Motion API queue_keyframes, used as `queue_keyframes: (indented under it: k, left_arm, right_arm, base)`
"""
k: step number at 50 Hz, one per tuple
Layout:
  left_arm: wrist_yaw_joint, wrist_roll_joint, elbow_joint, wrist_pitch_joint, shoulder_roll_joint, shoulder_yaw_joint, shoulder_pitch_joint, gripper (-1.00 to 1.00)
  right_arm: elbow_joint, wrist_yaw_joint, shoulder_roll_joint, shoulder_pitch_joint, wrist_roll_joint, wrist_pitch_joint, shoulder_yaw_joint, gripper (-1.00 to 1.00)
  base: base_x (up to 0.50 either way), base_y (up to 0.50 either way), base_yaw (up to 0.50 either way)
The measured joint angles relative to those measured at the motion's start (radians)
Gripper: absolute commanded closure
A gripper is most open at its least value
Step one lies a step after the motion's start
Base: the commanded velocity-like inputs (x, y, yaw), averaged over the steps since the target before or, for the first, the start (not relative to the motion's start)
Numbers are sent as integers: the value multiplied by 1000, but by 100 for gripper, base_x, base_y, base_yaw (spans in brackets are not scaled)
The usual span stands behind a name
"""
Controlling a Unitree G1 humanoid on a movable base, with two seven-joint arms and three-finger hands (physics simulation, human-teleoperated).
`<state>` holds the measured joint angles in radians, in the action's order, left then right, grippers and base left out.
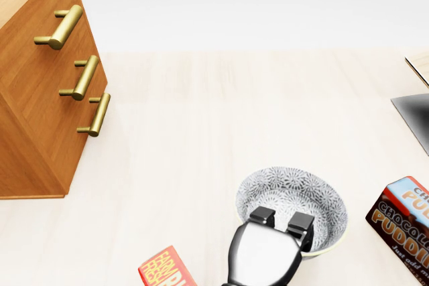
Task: Close the top drawer of the cabinet and put the bowl on top of it.
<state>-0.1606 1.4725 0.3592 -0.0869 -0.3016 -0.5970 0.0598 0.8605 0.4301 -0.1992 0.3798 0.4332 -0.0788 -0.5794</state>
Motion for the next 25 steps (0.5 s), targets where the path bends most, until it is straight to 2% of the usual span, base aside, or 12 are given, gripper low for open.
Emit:
queue_keyframes:
  k: [15,25]
  left_arm:
    - [14,-11,-33,0,10,-5,-12,100]
    - [83,-6,-144,0,18,-3,-10,100]
  right_arm:
    - [19,-3,-5,9,-7,-8,13,-100]
    - [35,-7,-7,9,-14,-8,19,-100]
  base:
    - [0,0,0]
    - [0,0,0]
